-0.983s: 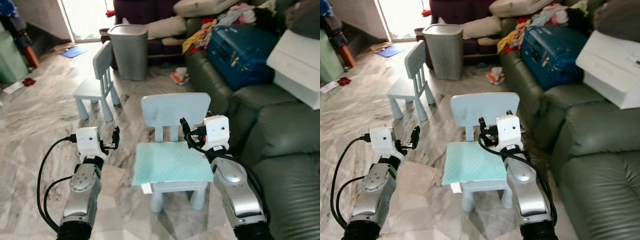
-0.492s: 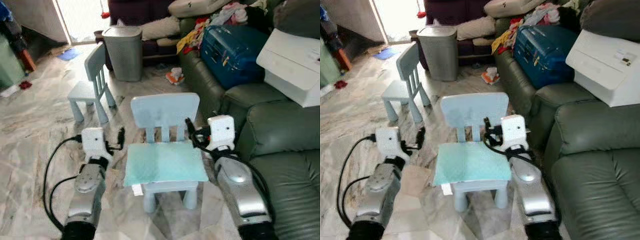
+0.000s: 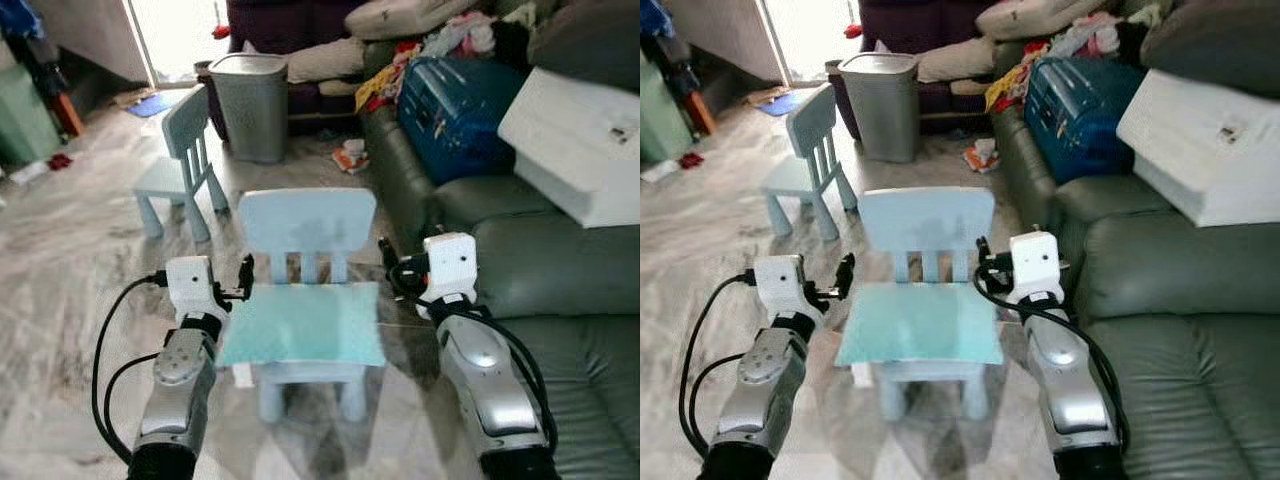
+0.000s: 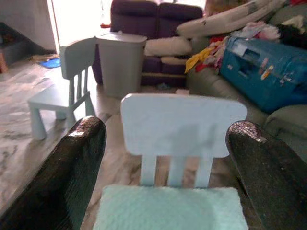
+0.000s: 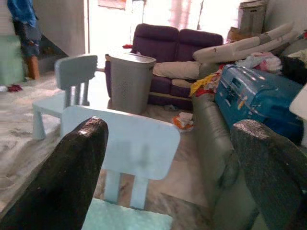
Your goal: Move the pillow to the sofa
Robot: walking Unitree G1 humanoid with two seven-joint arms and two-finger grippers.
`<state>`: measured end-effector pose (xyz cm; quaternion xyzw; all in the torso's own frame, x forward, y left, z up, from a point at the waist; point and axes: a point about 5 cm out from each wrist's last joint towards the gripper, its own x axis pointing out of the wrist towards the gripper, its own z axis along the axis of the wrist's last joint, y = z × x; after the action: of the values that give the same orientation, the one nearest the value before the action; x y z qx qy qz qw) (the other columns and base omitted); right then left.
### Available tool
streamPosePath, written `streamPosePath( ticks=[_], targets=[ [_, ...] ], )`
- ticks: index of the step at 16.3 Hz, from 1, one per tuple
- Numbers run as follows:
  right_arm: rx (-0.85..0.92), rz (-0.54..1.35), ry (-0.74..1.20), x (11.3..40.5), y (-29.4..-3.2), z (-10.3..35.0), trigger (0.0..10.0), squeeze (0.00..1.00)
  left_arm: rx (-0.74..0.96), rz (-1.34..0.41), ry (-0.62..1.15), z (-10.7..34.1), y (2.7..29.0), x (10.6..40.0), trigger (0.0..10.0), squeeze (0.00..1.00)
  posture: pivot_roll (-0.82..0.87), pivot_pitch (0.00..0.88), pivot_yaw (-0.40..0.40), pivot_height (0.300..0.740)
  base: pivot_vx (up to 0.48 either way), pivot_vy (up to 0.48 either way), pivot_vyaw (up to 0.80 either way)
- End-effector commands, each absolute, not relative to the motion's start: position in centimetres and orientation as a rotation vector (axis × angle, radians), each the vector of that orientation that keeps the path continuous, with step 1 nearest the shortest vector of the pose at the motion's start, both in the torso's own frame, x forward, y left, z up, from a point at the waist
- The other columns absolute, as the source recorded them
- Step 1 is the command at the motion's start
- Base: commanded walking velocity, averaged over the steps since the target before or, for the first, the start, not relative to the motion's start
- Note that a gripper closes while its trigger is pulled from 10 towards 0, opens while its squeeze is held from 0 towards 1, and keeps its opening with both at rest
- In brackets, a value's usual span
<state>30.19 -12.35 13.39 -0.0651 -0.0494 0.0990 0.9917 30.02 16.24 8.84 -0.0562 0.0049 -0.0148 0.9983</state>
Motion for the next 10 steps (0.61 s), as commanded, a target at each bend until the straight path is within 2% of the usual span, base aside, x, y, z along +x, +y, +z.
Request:
streamPosePath(
  ticks=[1, 6, 10],
  targets=[
    [-0.124, 0.219, -0.121, 30.25, -11.77, 14.0, 10.0, 0.0, -0.109, -0.006, 0.01, 8.97, 17.08, 30.03, 10.0, 0.0, -0.12, 0.0, 0.034, 0.74, 0.0, 0.0, 0.0],
    [-0.123, 0.22, -0.121, 30.24, -11.71, 14.02, 10.0, 0.0, -0.112, -0.024, -0.013, 9.25, 17.07, 29.99, 10.0, 0.0, -0.12, 0.0, 0.036, 0.74, 0.0, 0.0, 0.0],
    [-0.122, 0.218, -0.121, 30.22, -11.69, 14.01, 10.0, 0.0, -0.122, -0.03, -0.025, 9.41, 17.18, 29.92, 10.0, 0.0, -0.12, 0.0, 0.038, 0.74, 0.315, 0.342, 0.0]
  ],
)
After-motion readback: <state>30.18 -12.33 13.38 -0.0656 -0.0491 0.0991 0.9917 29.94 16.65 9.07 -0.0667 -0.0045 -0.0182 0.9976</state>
